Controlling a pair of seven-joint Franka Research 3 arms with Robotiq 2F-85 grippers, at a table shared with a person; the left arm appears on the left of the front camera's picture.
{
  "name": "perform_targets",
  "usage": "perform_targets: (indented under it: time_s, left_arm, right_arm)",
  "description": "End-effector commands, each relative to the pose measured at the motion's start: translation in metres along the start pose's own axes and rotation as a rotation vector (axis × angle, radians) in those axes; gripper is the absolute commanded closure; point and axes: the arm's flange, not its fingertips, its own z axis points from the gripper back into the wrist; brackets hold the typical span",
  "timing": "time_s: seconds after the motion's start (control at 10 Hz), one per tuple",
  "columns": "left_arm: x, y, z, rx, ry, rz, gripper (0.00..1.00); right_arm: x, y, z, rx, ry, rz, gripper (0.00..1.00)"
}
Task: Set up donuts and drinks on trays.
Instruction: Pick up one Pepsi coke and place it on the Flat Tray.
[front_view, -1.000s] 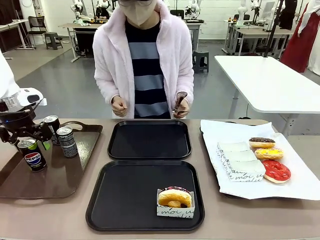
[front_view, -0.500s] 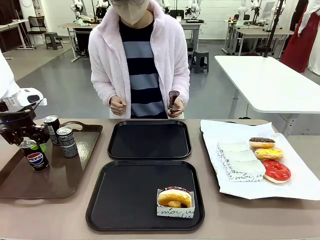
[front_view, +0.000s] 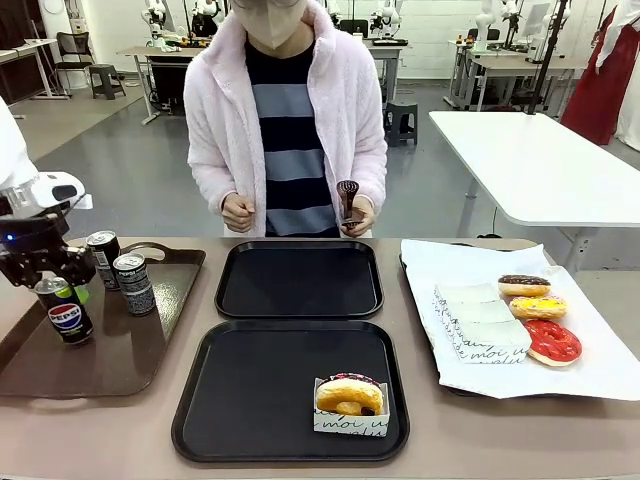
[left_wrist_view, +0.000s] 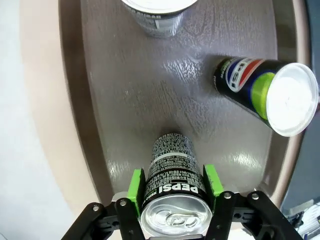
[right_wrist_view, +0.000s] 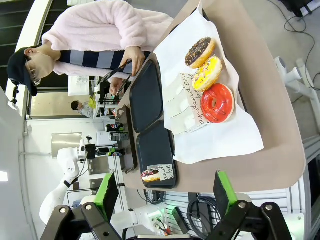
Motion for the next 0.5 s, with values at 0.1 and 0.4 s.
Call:
perform_targets:
  time_s: [0.1,0.4]
  left_arm:
    - [-0.016,0.004,0.100,0.032,-0.009,-0.064,1.00]
    - [-0.027,0.009,0.170,0.050,-0.097,-0.076,1.00]
  right_arm:
    - [-0.001,-0.002,0.001,0.005,0.007,0.002,0.00]
    - [-0.001,-0.002,0.001,0.005,0.007,0.002,0.00]
